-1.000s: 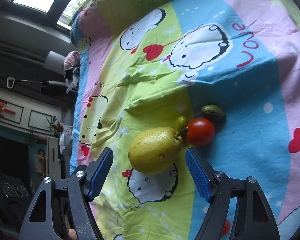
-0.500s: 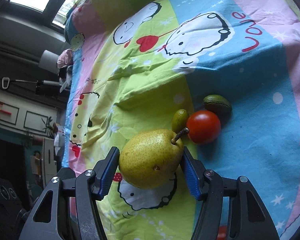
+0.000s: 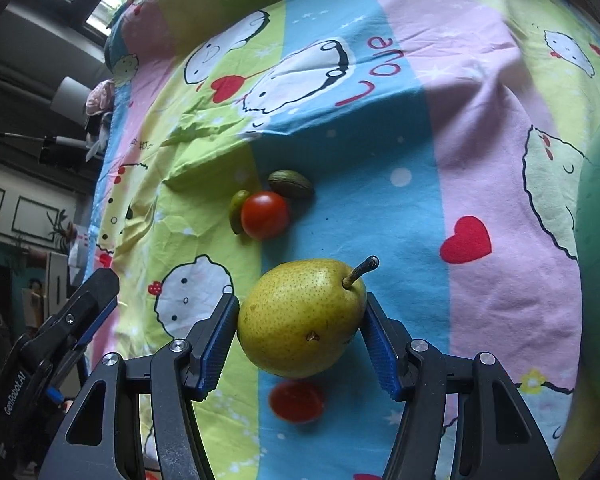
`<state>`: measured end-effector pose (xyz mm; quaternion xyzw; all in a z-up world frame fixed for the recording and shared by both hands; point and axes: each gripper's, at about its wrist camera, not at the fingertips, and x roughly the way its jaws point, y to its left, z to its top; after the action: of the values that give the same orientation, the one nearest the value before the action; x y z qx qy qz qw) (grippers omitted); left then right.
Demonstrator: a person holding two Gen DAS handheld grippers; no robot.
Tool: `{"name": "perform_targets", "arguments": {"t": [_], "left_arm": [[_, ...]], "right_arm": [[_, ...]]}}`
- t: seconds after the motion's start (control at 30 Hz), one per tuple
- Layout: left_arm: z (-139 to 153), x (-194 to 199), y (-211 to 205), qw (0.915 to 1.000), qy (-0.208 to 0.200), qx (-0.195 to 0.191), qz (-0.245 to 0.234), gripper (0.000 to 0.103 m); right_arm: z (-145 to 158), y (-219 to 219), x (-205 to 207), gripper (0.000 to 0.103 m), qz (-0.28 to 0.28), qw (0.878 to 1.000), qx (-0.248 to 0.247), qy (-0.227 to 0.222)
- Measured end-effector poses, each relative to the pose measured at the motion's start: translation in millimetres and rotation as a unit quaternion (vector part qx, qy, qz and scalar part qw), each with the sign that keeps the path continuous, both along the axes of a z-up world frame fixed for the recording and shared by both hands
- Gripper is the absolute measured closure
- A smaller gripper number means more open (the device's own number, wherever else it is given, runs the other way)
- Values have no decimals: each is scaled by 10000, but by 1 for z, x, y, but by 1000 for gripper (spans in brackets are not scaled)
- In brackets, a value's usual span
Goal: Organize fruits
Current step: 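Close the right gripper around the yellow pear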
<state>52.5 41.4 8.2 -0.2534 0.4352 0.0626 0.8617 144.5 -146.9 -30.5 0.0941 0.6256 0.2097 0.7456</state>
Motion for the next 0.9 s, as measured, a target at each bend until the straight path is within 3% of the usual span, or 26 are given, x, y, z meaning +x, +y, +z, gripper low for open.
{"name": "perform_targets", "arguments": {"t": [0.23, 0.37, 0.57, 0.73, 0.9], "left_arm": [[-3, 6, -14, 9997, 74, 8, -246, 31], [-5, 8, -20, 9993, 98, -8, -353, 31], [-8, 13, -30, 9984, 137, -50, -539, 31], [-9, 17, -46, 9966, 66, -153, -813, 31], [-14, 22, -65, 9924, 70, -318, -1185, 32]], "right_arm": [[0, -1, -2, 40, 36, 10000, -4, 55], [12, -10, -3, 38, -99, 9997, 43, -212], [24, -40, -3, 37, -641, 9960, 358, -507], [27, -58, 3, 37, -988, 9894, 914, -542], [26, -57, 5, 37, -1060, 9888, 906, -537]]}}
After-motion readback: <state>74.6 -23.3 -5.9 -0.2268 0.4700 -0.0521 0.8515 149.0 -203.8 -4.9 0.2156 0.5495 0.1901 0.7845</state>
